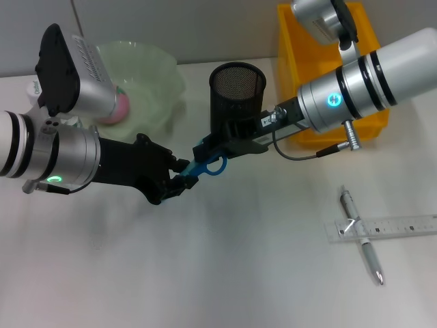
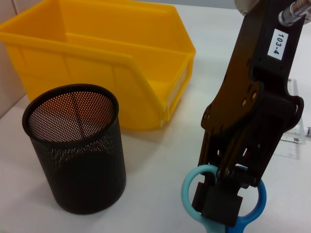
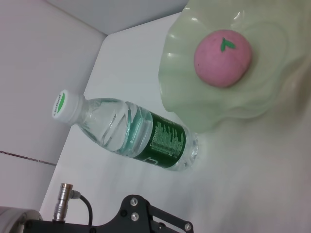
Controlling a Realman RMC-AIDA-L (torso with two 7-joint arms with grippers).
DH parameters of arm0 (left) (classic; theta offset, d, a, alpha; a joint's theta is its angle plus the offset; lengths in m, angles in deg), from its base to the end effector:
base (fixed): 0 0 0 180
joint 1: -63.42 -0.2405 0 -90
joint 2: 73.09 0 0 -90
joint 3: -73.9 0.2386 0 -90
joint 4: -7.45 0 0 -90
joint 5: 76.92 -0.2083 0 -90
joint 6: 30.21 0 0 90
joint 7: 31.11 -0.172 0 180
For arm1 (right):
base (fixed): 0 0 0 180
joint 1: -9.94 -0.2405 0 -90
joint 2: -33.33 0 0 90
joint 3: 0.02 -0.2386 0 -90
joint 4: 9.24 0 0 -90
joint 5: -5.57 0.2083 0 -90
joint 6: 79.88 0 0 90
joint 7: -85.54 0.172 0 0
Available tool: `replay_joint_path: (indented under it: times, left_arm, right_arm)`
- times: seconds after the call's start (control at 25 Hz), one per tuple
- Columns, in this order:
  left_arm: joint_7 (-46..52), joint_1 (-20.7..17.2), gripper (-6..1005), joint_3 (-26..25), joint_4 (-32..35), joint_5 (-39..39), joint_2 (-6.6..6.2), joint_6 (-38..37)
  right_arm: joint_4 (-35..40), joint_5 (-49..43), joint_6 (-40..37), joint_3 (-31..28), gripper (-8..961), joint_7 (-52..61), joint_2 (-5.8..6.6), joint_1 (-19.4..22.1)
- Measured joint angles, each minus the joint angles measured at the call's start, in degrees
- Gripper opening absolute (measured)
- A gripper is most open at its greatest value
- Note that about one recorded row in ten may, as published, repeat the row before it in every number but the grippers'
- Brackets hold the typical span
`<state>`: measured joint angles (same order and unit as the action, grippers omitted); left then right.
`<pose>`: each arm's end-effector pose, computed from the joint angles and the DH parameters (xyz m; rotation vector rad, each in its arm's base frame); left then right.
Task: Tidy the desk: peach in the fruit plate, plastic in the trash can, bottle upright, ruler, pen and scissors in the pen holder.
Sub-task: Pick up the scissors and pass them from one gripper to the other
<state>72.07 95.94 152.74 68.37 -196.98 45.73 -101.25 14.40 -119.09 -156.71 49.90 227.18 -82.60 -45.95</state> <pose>-0.1671 0.3614 -0.0593 -2.8850 -0.2864 -0.0545 0.1490 0.3944 -0.0675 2.5633 -1.7887 -0.3116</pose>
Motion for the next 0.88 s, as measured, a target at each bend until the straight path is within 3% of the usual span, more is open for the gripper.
replay_joint_path:
  times: [0.88]
  left_arm:
    - [-0.41, -0.07, 371, -0.01, -0.05, -0.01, 0.0, 0.09]
  right_arm:
    - [0.0, 0.04, 0.57, -0.03, 83, -1.43, -0.54, 0.09]
